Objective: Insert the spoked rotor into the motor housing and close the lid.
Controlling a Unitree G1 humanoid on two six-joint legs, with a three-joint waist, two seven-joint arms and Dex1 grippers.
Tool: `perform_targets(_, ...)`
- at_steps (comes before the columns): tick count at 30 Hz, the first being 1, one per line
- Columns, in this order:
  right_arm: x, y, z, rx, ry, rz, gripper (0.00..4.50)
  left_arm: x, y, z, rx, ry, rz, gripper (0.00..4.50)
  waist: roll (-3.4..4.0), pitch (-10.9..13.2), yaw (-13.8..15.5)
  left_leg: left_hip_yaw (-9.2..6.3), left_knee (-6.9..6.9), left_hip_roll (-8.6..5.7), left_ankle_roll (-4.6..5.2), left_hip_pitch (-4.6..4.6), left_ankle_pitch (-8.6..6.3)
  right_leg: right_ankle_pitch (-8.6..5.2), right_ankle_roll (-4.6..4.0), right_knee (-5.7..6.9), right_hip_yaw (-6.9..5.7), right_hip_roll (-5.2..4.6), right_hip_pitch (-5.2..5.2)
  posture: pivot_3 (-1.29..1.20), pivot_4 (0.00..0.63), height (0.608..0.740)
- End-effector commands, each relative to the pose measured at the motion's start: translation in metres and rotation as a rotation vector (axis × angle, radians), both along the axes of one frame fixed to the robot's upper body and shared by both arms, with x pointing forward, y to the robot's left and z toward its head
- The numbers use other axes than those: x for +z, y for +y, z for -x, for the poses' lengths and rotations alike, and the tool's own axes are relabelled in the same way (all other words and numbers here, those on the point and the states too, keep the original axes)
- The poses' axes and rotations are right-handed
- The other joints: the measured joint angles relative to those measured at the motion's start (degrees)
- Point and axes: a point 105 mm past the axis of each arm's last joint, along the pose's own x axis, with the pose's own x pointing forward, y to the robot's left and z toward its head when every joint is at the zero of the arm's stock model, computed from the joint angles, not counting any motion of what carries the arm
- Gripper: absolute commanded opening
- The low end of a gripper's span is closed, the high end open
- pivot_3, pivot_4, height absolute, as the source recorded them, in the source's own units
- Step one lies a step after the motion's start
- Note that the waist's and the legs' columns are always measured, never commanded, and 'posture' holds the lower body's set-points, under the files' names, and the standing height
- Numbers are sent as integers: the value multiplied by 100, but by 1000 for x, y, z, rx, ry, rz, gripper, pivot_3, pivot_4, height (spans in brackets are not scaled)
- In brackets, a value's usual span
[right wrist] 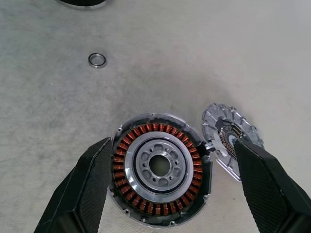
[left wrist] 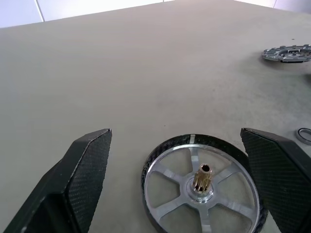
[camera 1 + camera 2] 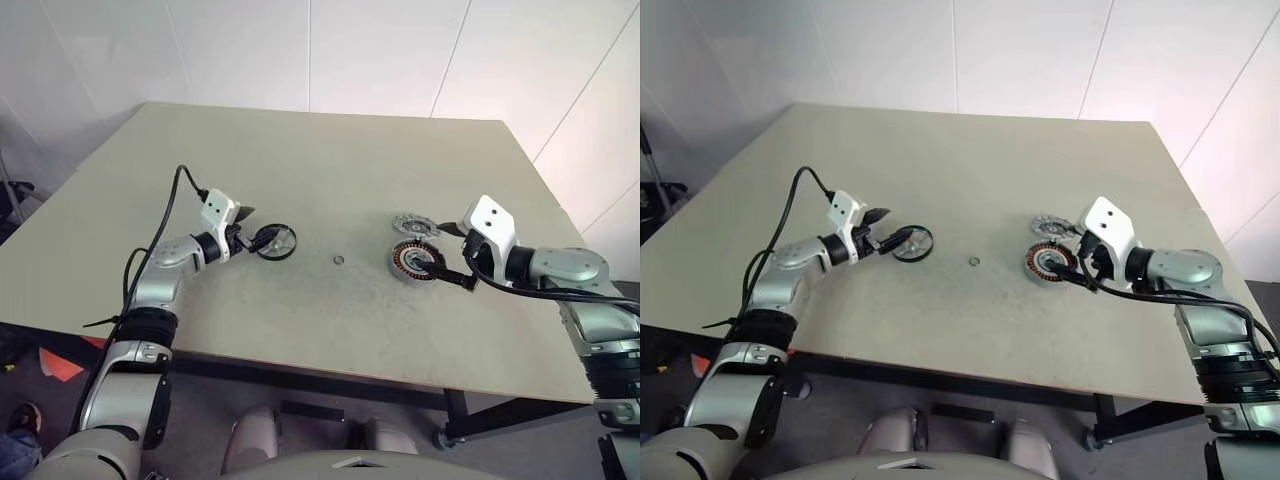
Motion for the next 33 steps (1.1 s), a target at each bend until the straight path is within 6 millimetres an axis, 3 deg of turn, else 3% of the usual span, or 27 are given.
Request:
perform_targets(1,12,2,-3,2,-50,2,4460,19,-4,-2,-14,-68,12,4500,0,0,4,0,1,0,0,-1,0,0,-1,0,0,0,0,0,0,740)
perform_targets(11,6,7,-4,44,-89,101,4460,21,-2,-1,-16,-70,12,4500,0,0,6,0,3,0,2,-4,-1,1,-1,0,0,0,-2,0,0,740)
perform_targets(18,8,15,10,231,-51,261,4460,20,-4,-3,-19,-65,14,4500,0,0,7,0,7,0,4,-5,-3,0,-1,0,0,0,-1,0,0,740)
perform_targets(24,14,0,8,292,-3,372,4460,17,-7,-2,-16,-61,24,4500,1,0,6,-1,19,2,10,-6,-6,1,-1,3,0,0,3,0,0,740)
perform_targets(33,-11,0,3,420,134,442,4460,14,-6,0,11,-62,33,4500,1,0,3,-1,48,8,22,-14,-14,1,-2,11,-3,0,7,0,0,740)
